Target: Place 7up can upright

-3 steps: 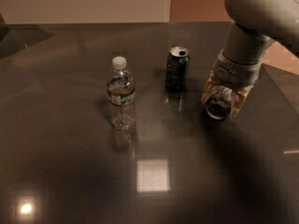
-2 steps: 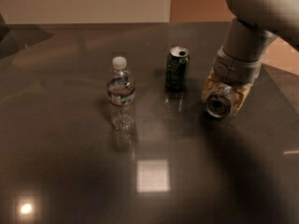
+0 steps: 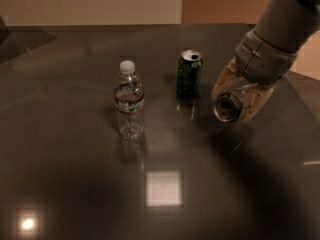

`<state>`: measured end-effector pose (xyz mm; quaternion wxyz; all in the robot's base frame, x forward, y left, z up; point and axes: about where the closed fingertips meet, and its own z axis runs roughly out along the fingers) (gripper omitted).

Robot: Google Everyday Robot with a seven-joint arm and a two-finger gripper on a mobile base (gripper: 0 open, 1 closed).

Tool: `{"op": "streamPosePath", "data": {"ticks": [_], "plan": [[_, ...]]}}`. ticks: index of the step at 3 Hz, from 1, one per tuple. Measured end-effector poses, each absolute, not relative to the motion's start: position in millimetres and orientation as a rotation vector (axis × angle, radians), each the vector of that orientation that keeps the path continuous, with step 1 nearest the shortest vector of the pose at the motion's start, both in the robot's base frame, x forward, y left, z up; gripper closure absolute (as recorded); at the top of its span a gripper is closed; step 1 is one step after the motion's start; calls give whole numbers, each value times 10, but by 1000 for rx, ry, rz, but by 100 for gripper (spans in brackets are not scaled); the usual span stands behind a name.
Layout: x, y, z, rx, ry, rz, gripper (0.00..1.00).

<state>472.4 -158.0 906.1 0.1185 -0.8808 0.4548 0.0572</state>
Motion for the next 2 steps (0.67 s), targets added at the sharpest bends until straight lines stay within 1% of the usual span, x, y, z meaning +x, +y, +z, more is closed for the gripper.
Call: {"op": "streamPosePath", "data": {"ticks": [2], "plan": [[4321,-1219,9420,-2147,1486,510,100]]}}
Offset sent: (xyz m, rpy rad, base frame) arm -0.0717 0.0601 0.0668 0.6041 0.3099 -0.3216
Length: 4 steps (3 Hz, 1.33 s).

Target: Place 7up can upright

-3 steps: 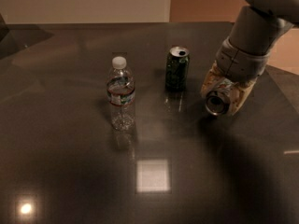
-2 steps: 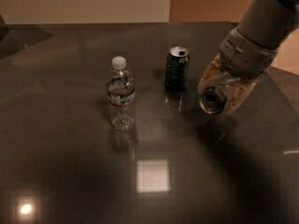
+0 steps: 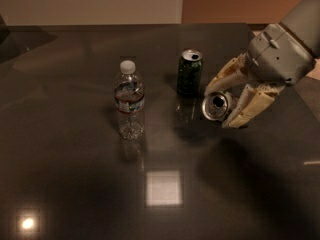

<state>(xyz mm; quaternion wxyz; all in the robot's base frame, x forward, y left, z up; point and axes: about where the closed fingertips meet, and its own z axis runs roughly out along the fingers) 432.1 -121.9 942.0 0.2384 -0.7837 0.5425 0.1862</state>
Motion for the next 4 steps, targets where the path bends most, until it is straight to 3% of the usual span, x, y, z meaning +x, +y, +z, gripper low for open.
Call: {"op": "streamPosePath", "data": {"ticks": [4], "plan": [[4091,-892,9485,-1472,1439,1096,100]]}}
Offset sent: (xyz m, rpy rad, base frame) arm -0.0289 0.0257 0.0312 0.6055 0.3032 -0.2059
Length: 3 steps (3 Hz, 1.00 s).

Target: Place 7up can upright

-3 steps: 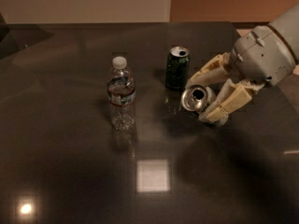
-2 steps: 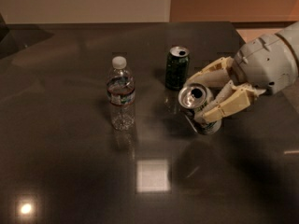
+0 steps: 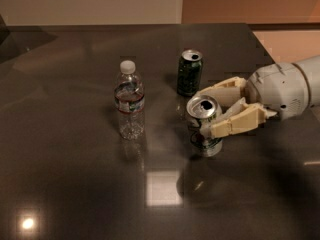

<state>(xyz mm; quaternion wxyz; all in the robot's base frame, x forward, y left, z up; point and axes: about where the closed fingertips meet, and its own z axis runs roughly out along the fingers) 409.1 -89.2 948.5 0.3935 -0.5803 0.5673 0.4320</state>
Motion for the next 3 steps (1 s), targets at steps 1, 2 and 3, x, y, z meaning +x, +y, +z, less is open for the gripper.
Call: {"op": "streamPosePath", "data": {"ticks": [1,2,3], "plan": [[4100,-857,9340,-1399,1395,1166,100],[4100,-841,9231,-1353,1317,1223,100],[4093,-839,9151,-1311,1255,1254,83]]}}
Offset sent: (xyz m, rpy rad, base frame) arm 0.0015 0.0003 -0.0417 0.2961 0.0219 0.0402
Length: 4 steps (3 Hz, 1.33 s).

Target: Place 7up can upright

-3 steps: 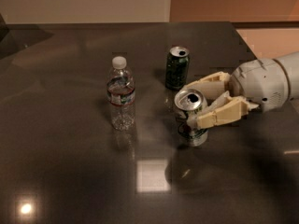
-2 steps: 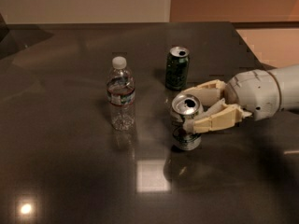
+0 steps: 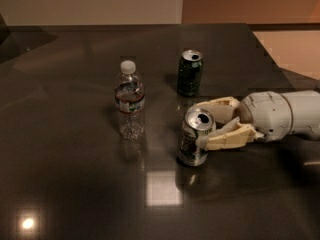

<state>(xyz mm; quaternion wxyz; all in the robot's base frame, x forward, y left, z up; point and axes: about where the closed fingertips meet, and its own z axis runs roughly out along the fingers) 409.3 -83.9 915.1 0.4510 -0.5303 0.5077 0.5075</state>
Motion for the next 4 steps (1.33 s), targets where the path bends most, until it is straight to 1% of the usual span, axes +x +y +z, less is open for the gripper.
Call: {"op": "streamPosePath", "data": {"ticks": [2,3,4], "plan": [[4120,-834,9005,-1301,1243,1316,36],[4120,-813,9014,-1305,1241,1316,13],[4120,-793,9022,-1308,1240,1315,0]]}}
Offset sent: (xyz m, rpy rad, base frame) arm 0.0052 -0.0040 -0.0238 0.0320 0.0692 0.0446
